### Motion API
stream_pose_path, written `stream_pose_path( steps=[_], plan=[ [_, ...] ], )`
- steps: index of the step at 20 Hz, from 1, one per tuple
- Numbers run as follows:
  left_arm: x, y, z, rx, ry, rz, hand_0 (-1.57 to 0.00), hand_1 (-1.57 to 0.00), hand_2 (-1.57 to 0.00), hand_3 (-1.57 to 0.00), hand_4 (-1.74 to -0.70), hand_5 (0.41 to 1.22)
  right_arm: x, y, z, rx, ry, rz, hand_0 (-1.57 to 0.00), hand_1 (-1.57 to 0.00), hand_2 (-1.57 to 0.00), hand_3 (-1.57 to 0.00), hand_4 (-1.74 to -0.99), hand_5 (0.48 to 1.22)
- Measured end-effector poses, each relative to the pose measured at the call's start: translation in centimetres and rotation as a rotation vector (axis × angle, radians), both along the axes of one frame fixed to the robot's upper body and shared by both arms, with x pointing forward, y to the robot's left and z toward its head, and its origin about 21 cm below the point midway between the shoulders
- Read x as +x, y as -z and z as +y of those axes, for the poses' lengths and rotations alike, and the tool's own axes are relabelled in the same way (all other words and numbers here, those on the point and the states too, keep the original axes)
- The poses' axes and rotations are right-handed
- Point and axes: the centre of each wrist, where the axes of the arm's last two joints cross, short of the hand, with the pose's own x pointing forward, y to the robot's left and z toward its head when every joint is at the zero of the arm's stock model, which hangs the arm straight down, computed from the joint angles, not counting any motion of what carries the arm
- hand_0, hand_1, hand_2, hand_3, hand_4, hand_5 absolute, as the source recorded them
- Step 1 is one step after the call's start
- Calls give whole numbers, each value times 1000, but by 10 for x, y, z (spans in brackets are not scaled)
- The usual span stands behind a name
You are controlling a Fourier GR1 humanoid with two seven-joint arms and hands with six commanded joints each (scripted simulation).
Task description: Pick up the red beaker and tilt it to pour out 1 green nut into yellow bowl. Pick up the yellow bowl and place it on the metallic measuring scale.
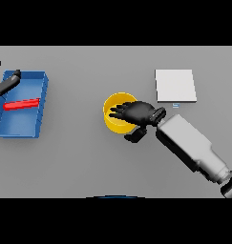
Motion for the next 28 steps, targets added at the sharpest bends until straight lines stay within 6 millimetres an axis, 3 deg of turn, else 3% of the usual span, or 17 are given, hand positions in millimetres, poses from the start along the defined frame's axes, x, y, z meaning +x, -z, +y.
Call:
stream_pose_path(
  steps=[2,3,4,5,6,8,11,17,23,25,28],
  plan=[
    [1,-3,1,-3,5,-9,1,1,1,1,-791,712,3,-3,1,-10,14,-8,-48,-60,-88,-130,-1261,809],
    [-2,-2,5,-1,12,-16,1,1,1,1,-791,711,3,0,2,-11,13,-7,-193,-183,-189,-215,-1309,891],
    [-1,-2,2,-1,17,-23,1,1,1,1,-789,710,1,0,5,-3,-3,-7,-455,-407,-349,-322,-1363,957],
    [-1,-1,4,-2,5,-10,1,1,1,1,-788,710,2,0,5,5,-14,-8,-678,-640,-594,-572,-1435,1010],
    [1,-2,0,-1,15,-14,1,1,1,1,-788,710,2,0,4,9,-14,-6,-857,-826,-789,-679,-1492,1052],
    [-2,0,4,-10,17,-15,1,1,1,1,-787,707,1,-1,3,20,-23,3,-1114,-1094,-1071,-882,-1578,1113],
    [3,-5,2,1,4,-5,1,1,1,1,-784,711,1,-4,-1,25,-41,27,-1337,-1327,-1246,-1066,-1658,1166],
    [2,-5,0,-9,16,-10,1,1,1,1,-782,703,2,-13,-2,8,-25,20,-1510,-1507,-1387,-1195,-1719,1207],
    [1,-6,0,15,22,-13,1,1,1,1,-776,702,6,-50,-11,4,18,-4,-1555,-1554,-1491,-1153,-1735,1217],
    [1,-8,0,4,26,-25,1,1,1,1,-782,702,4,-61,-15,3,32,-25,-1561,-1560,-1433,-1215,-1737,1219],
    [1,-6,1,-21,20,-19,1,1,1,1,-798,702,-3,-69,-23,-8,63,-54,-1566,-1566,-1491,-1182,-1739,1219]
  ],
)
